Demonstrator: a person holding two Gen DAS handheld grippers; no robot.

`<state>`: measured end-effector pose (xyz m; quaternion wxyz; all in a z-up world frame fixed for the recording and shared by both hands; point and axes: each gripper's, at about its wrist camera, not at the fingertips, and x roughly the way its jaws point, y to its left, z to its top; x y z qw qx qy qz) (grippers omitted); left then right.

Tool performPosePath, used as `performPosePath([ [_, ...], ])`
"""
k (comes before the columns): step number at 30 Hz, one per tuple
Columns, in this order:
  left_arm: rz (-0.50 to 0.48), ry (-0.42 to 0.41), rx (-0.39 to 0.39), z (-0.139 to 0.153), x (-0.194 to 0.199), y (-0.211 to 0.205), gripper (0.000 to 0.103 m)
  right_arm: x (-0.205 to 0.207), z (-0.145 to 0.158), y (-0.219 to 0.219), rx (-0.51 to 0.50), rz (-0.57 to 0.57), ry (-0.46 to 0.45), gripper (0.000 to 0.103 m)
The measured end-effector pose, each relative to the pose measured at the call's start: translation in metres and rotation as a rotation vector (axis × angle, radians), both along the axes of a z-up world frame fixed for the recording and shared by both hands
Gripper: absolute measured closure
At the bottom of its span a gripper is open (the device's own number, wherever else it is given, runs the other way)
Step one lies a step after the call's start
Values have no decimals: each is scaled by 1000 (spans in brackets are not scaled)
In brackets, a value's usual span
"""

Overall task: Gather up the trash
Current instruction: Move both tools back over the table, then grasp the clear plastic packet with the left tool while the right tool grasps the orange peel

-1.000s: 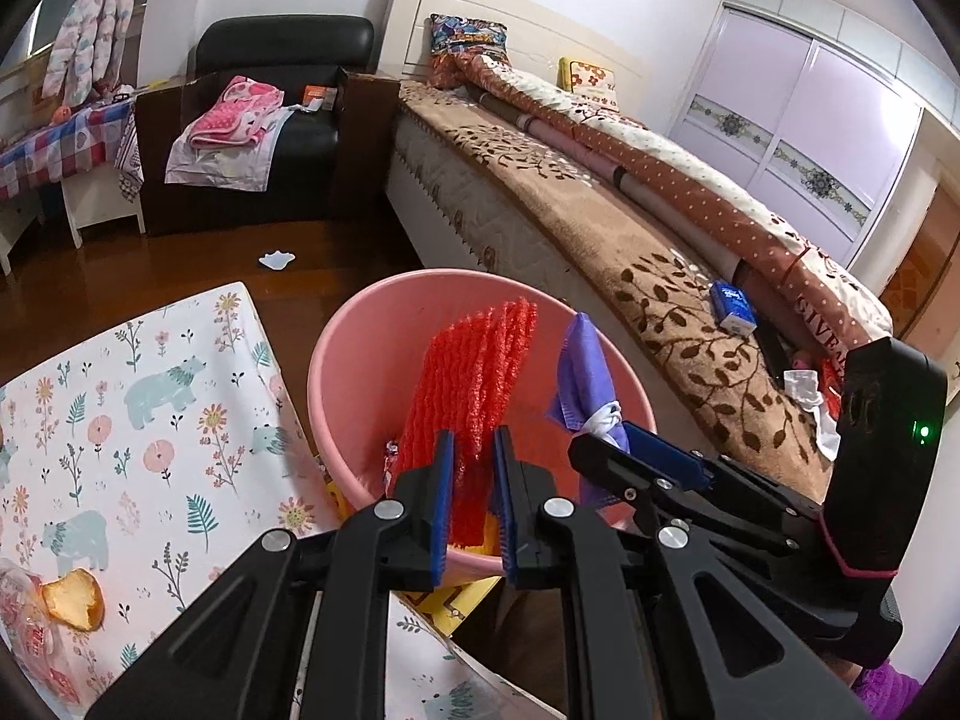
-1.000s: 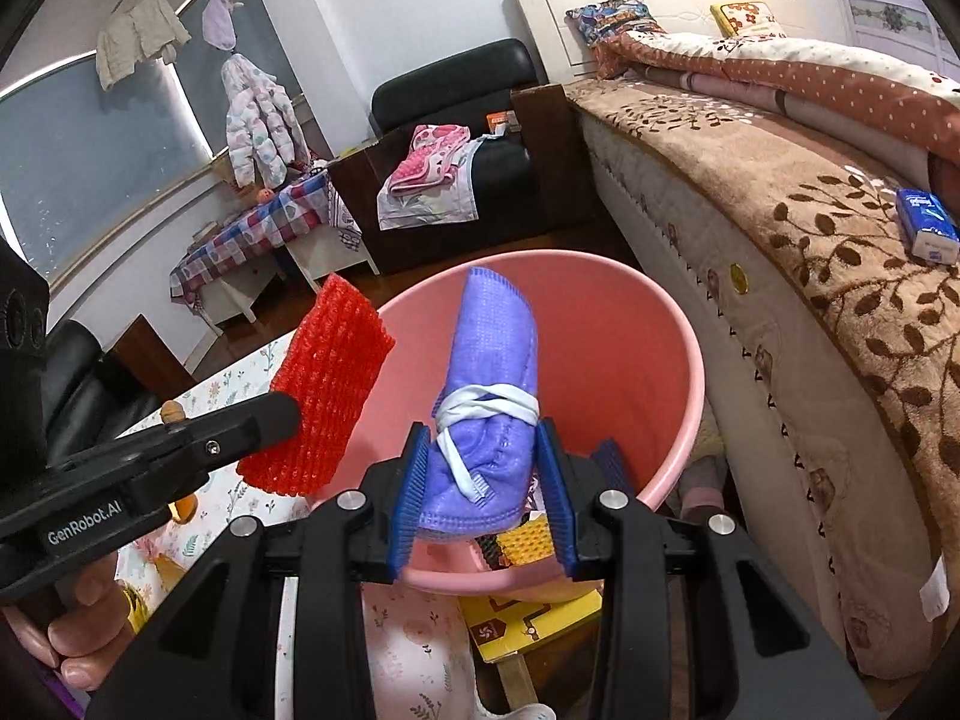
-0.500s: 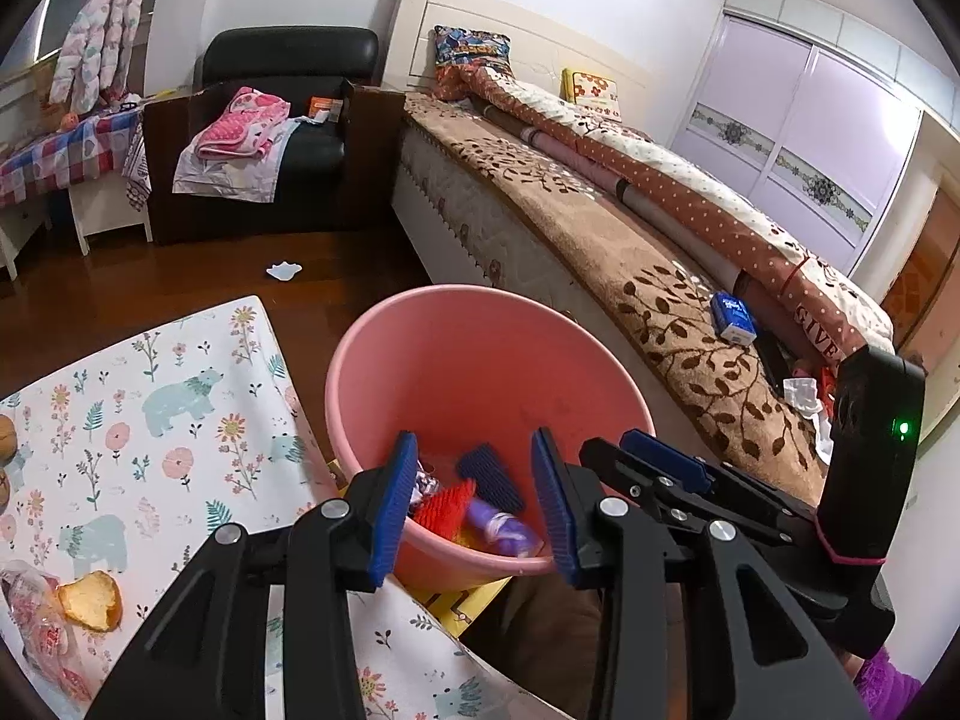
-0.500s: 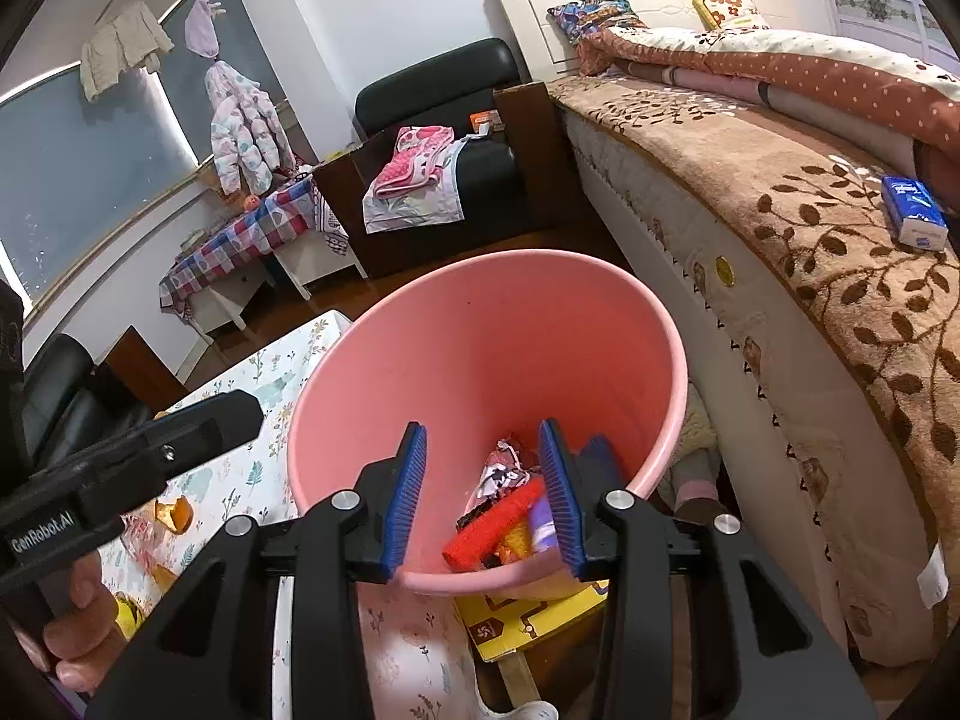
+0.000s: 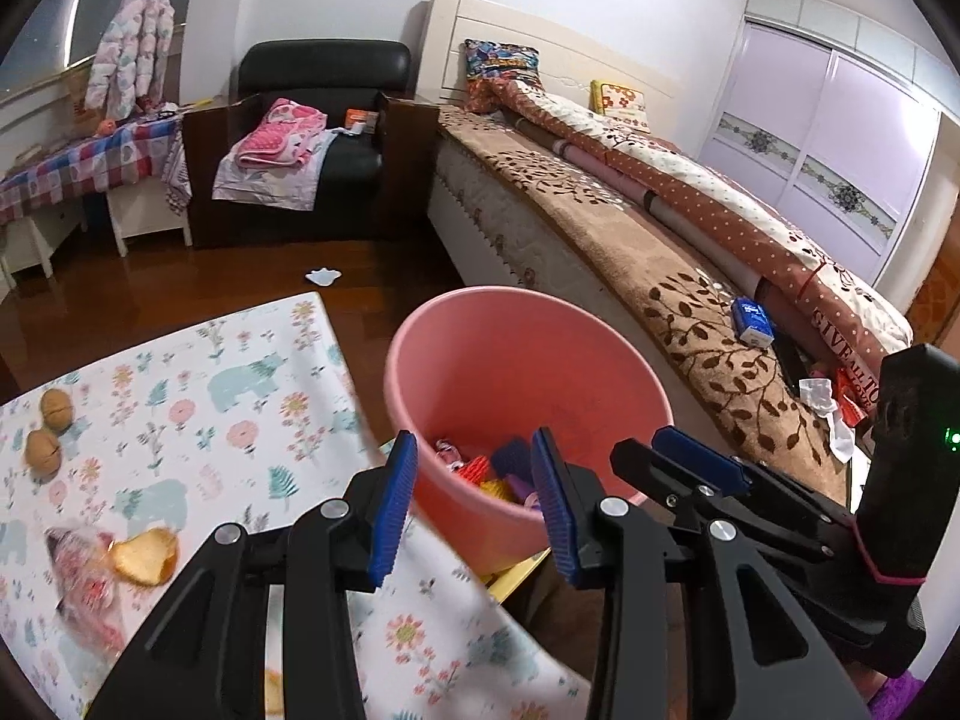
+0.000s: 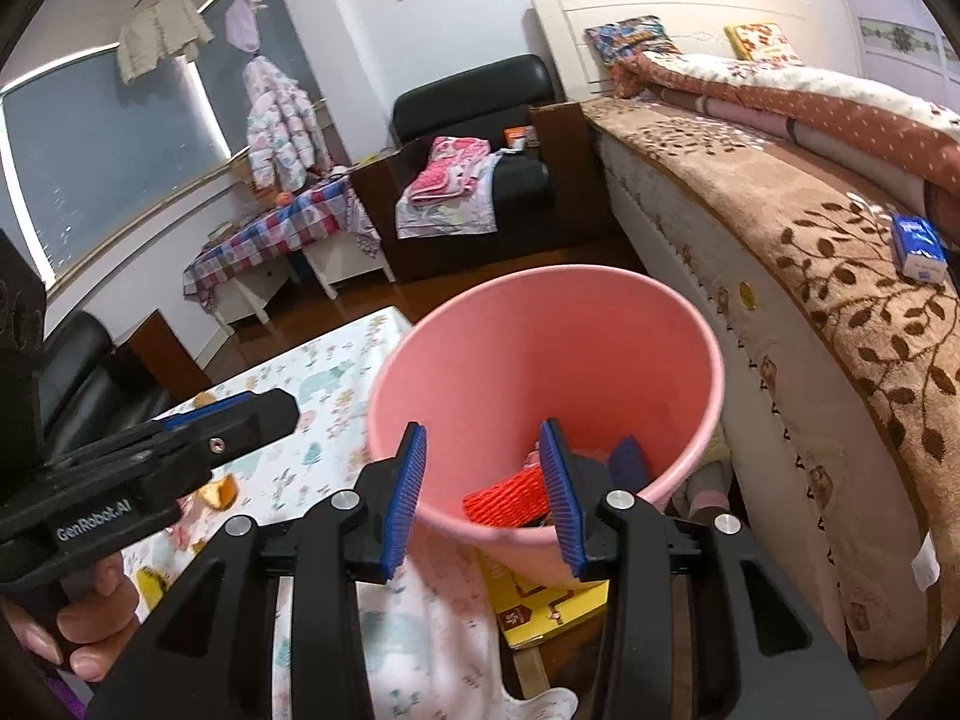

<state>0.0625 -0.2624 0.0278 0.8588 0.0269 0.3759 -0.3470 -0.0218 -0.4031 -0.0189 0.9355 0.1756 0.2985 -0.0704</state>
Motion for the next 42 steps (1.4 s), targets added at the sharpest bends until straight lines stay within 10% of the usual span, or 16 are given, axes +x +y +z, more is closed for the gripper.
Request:
performPosePath([
  [27,306,-20,112,-21,-20,224,57,14,-13,113,5,284,78,63],
  [42,282,5,154,-52,14,202,57,41,-25,133,41,365,120,63],
])
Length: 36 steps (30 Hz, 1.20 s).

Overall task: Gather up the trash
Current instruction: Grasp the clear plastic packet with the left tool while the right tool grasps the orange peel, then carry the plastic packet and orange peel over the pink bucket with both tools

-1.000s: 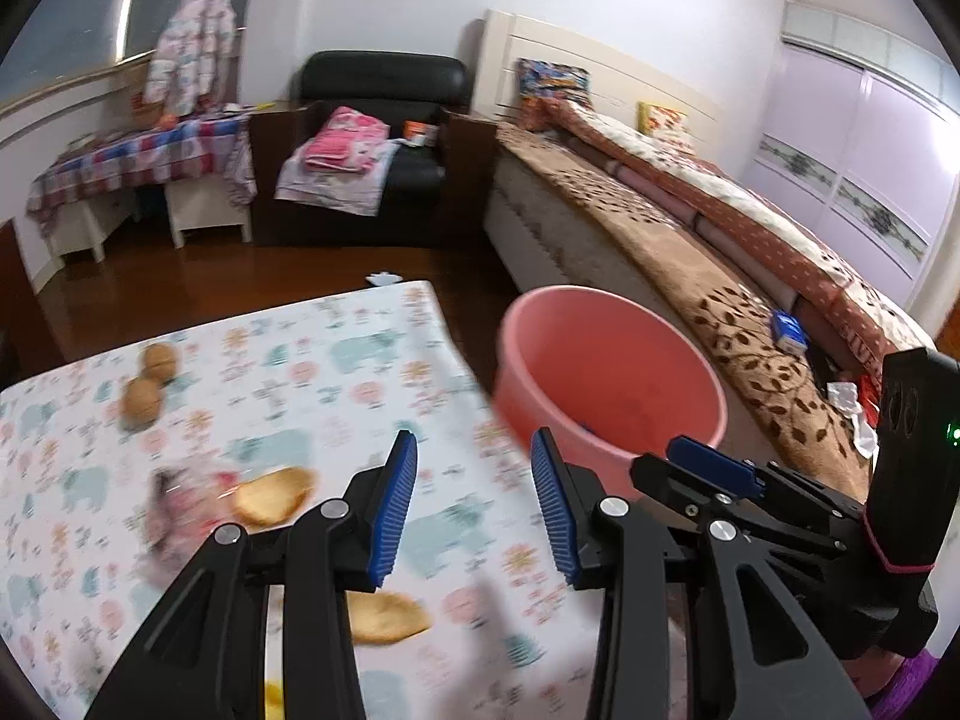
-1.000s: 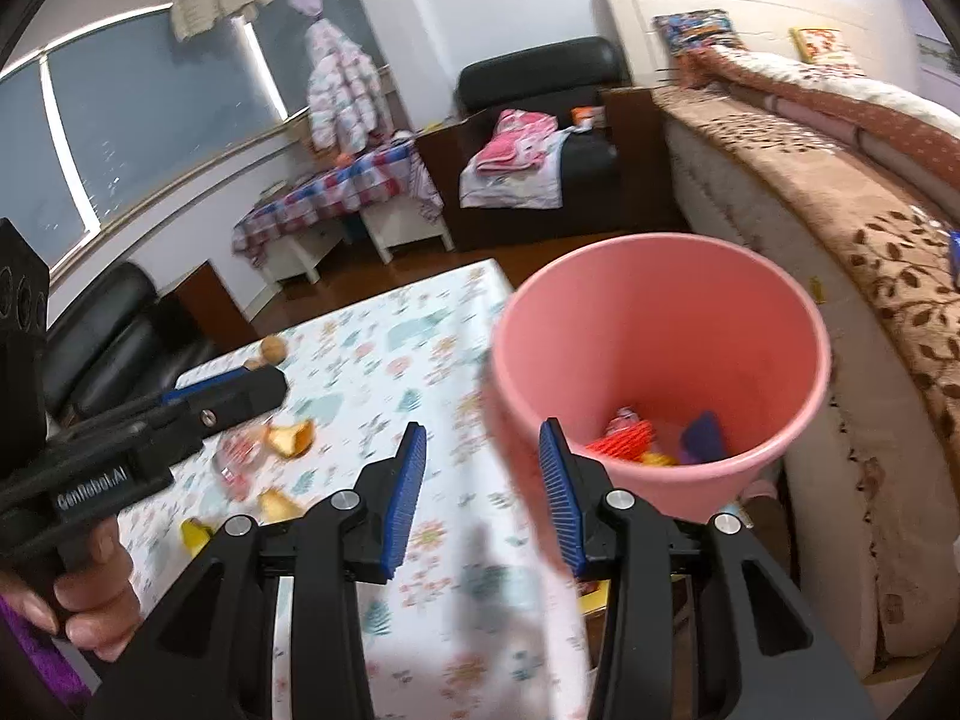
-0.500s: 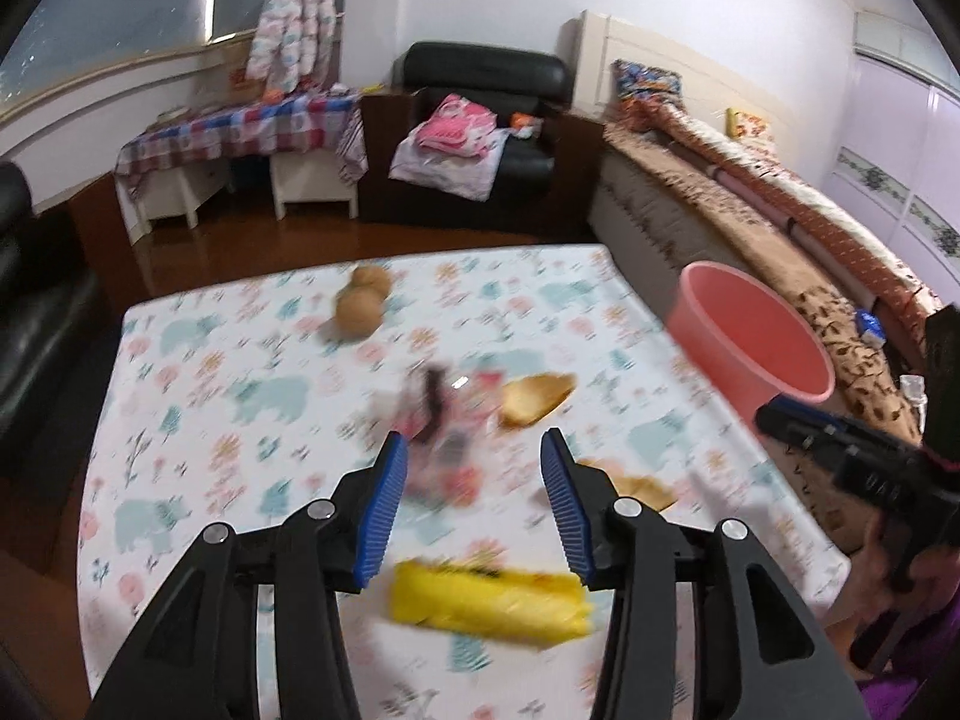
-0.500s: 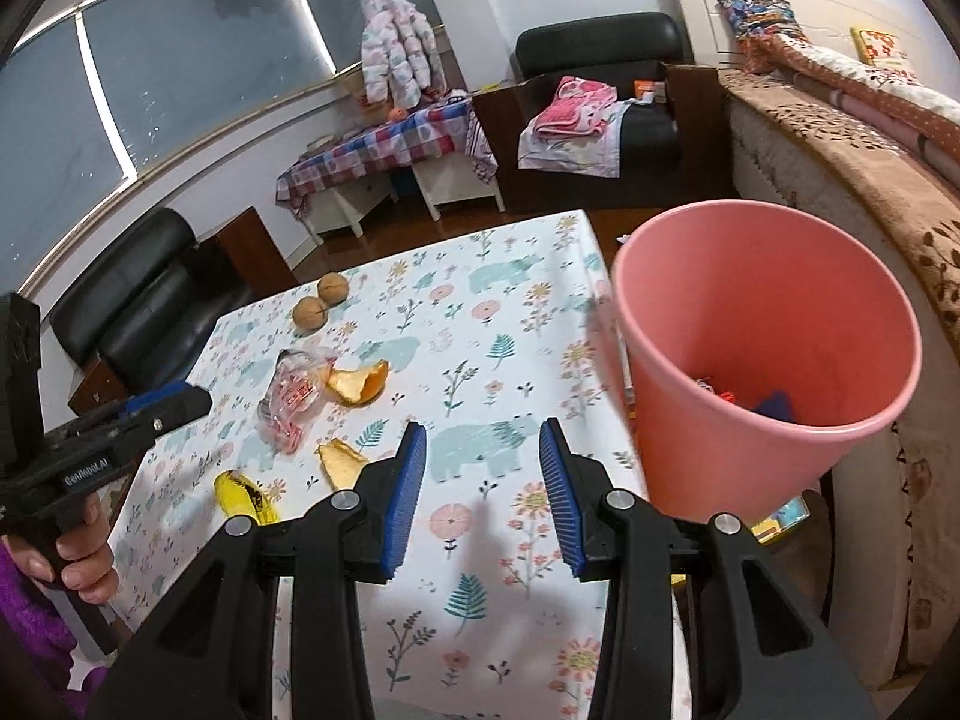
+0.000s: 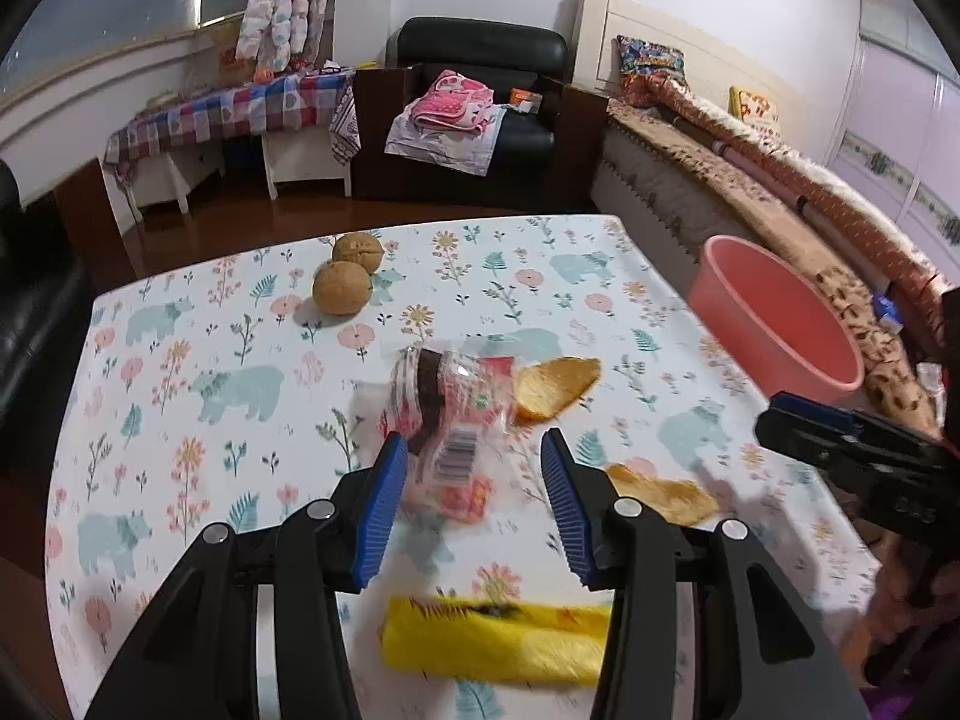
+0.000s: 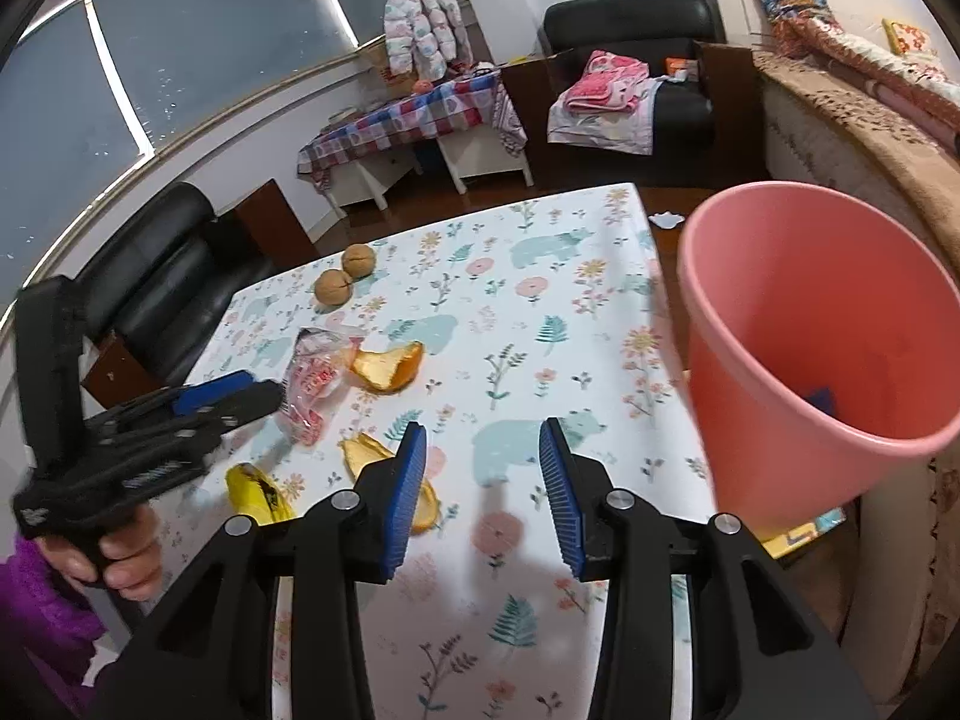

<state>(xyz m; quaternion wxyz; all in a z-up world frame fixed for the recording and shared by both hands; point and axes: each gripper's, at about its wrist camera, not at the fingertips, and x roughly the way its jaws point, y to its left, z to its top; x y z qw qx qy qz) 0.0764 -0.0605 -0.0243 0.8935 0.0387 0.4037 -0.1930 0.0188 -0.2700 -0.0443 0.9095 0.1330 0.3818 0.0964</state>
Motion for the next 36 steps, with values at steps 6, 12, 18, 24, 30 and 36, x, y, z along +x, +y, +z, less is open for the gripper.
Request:
performPosePath([
  [6,9,16,39,-15,17,-4,61,23,-4,10,57,45,32,63],
  [12,24,17,-1,-17,22,9,86,51,-7,24,87,73,56,63],
  [18,52,23,-58,-13,20,25,88,74,-16,44,72,92,94,63],
  [24,79,6,-108,-3,14,40,89,90,-28,53,46,90,146,63],
  [30,104,0,-130,1,10,50,89,95,-36,57,43,81,177,94],
  [36,118,1,-144,5,7,53,89,82,-26,47,59,53,133,97],
])
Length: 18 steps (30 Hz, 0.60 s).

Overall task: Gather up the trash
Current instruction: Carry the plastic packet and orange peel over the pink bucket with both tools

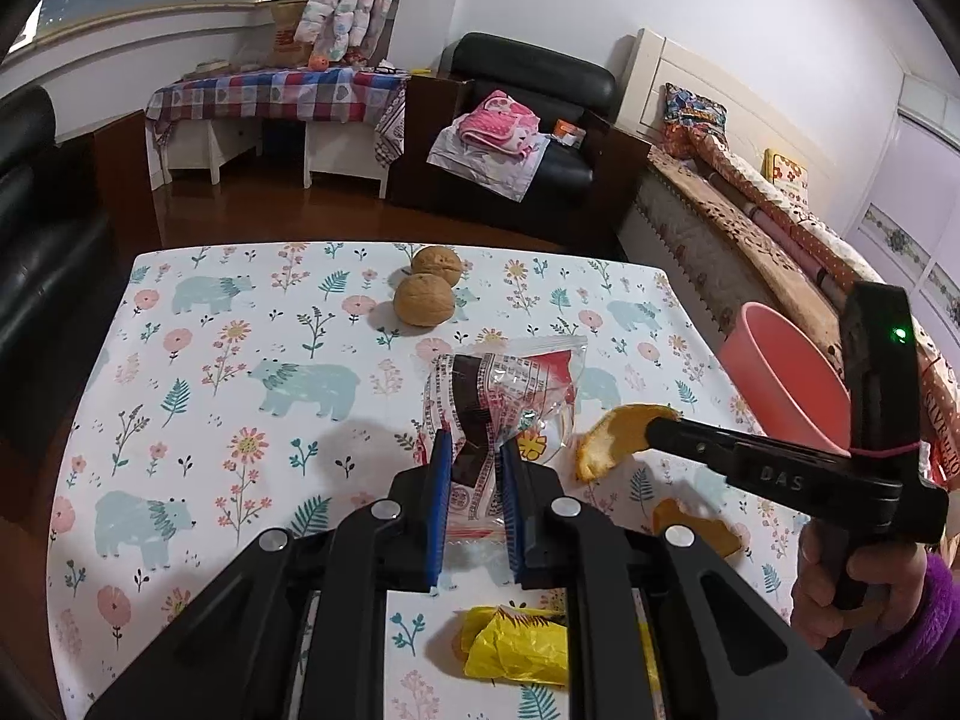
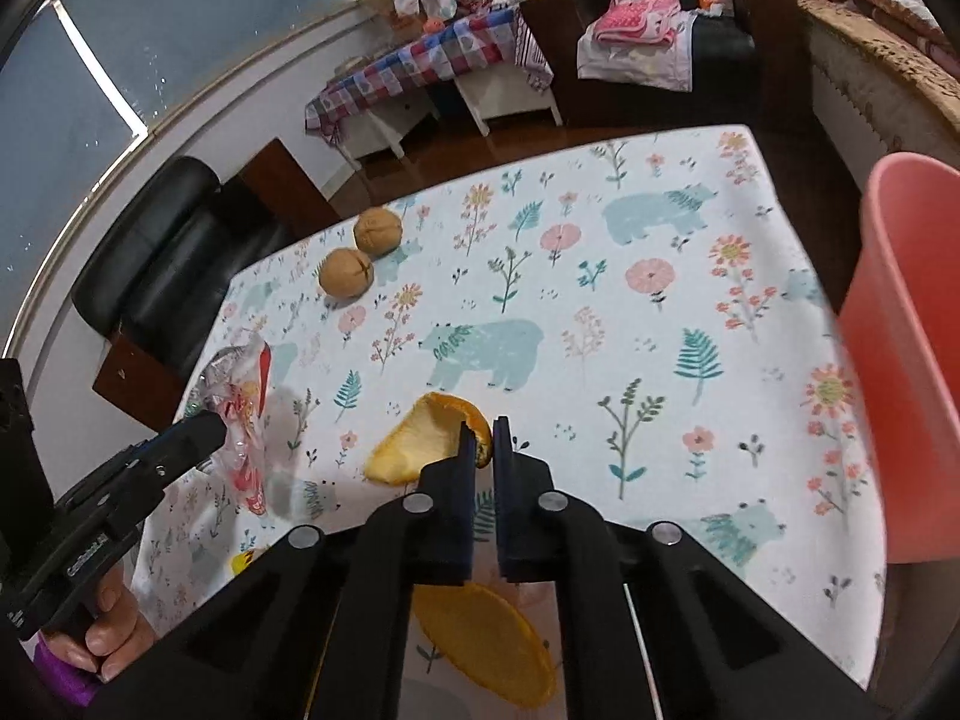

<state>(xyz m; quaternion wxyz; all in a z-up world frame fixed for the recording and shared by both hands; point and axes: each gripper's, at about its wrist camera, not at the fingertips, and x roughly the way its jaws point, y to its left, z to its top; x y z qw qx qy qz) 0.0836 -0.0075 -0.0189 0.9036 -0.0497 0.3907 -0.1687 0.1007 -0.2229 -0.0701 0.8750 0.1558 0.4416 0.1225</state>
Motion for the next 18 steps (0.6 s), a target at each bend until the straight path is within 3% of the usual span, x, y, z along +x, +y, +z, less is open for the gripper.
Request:
performPosePath([
  [10,-26,-31,-16,22,-4,-16,89,-31,38,-28,-6,-60,-125,97],
  [18,-109,-68,-2,45,-6,-63,89,-59,62,-96,-7,-241,-200,97],
])
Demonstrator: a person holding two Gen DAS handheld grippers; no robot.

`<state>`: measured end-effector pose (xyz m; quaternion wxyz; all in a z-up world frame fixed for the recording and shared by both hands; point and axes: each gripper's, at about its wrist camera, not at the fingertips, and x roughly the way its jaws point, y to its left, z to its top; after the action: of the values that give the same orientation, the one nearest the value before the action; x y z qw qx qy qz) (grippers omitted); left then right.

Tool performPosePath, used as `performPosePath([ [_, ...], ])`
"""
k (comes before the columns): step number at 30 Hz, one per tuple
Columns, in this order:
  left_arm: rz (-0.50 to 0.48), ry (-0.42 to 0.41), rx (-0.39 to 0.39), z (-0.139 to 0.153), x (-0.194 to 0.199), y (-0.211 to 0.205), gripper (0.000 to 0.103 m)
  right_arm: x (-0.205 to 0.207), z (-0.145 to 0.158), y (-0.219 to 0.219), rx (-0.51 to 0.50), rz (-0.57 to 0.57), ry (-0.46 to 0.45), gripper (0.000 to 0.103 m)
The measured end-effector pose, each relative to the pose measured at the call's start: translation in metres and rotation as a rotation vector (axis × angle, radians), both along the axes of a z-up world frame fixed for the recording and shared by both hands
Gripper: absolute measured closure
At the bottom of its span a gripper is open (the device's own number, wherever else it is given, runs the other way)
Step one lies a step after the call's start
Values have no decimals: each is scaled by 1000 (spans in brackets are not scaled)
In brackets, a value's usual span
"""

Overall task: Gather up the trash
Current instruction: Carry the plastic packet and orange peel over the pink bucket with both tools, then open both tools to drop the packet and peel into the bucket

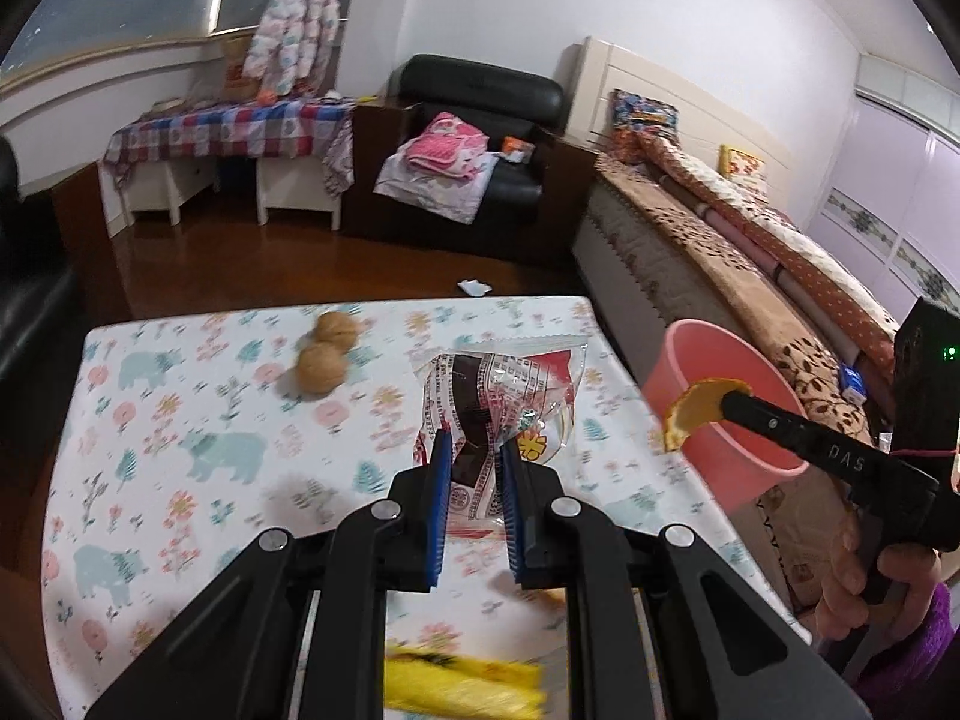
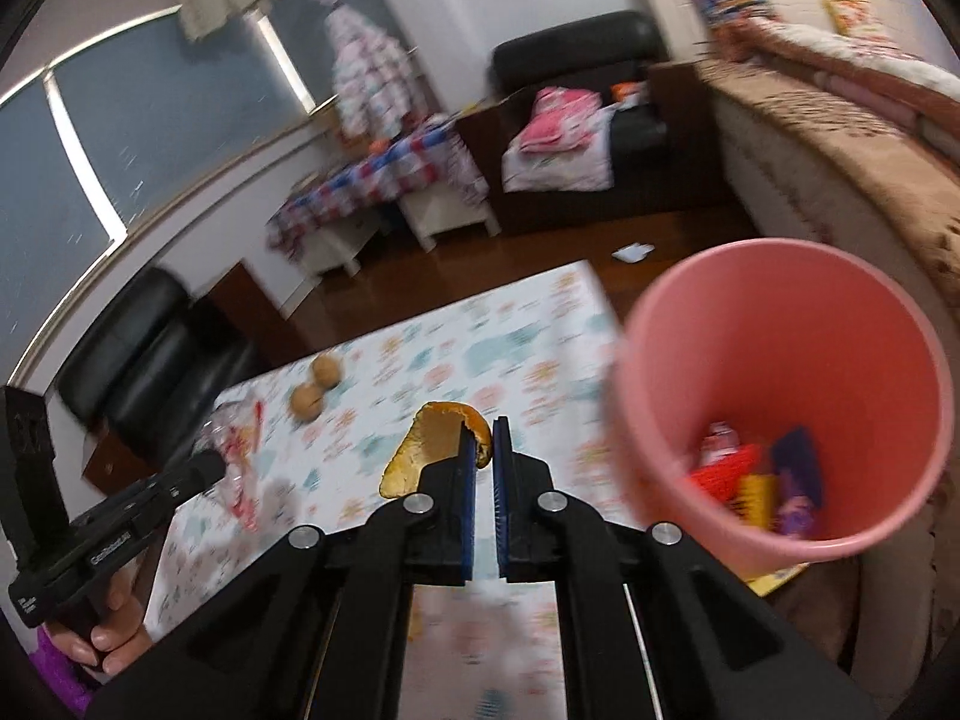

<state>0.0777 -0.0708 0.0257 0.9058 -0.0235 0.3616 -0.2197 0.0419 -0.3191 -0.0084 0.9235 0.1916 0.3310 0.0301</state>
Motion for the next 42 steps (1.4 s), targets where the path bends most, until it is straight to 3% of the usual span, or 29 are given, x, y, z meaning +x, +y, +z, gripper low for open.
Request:
performPosePath([
  [11,-164,-15,15,19,6,-106,89,-36,-1,-87,-77,-256,-37,97],
  [24,-313,-7,21,17,11,-217,89,-49,-9,-134,-120,-362,-51,97],
  [30,-339,27,4,9,20,-243,89,-45,-8,-143,-146,-375,-53,97],
  [42,-351,112,5,-19,38,-264,85,-36,-26,-151,-98,-378,-5,97],
])
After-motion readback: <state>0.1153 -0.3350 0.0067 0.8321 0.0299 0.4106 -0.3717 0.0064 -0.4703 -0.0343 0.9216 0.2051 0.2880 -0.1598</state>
